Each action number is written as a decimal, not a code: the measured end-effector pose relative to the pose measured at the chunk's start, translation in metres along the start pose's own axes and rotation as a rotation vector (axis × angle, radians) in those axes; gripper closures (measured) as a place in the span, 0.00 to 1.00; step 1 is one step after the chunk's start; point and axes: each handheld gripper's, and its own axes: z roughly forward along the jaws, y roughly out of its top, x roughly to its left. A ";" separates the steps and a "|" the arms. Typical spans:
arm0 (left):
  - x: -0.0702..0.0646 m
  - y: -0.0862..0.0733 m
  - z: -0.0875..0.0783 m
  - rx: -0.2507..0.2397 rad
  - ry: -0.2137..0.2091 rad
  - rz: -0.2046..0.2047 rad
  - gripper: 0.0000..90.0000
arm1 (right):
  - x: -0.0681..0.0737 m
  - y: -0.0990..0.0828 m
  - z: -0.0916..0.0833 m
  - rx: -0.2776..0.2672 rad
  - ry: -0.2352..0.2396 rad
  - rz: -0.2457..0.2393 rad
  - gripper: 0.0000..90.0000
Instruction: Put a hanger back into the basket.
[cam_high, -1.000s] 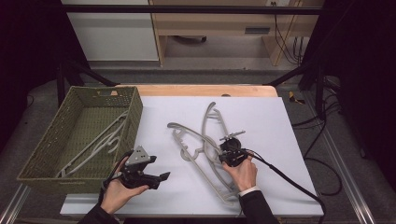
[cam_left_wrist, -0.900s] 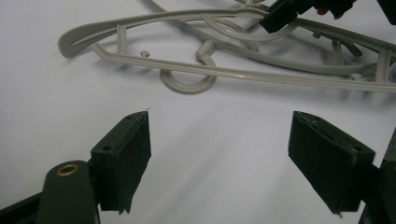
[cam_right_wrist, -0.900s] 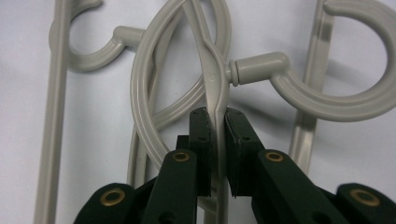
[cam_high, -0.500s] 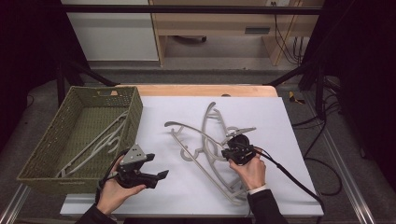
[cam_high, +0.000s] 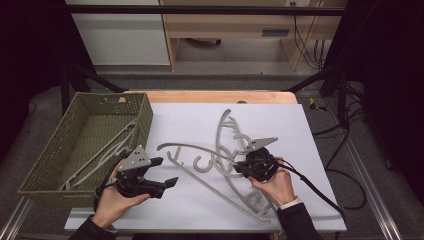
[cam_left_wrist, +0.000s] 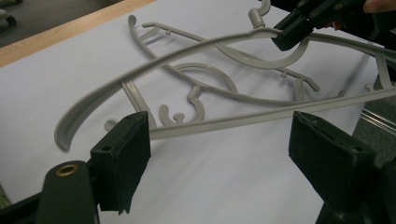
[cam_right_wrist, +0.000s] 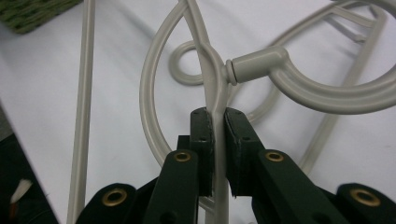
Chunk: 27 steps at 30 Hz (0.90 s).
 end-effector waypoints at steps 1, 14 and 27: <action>0.000 0.003 -0.001 0.007 -0.001 0.012 0.23 | 0.002 0.000 -0.001 -0.003 0.013 -0.016 0.92; -0.006 0.032 0.017 0.127 -0.076 0.110 0.19 | 0.025 0.004 -0.009 0.004 0.155 -0.146 0.92; -0.018 0.047 0.051 0.255 -0.158 0.284 0.26 | 0.038 0.008 -0.005 0.031 0.191 -0.209 0.92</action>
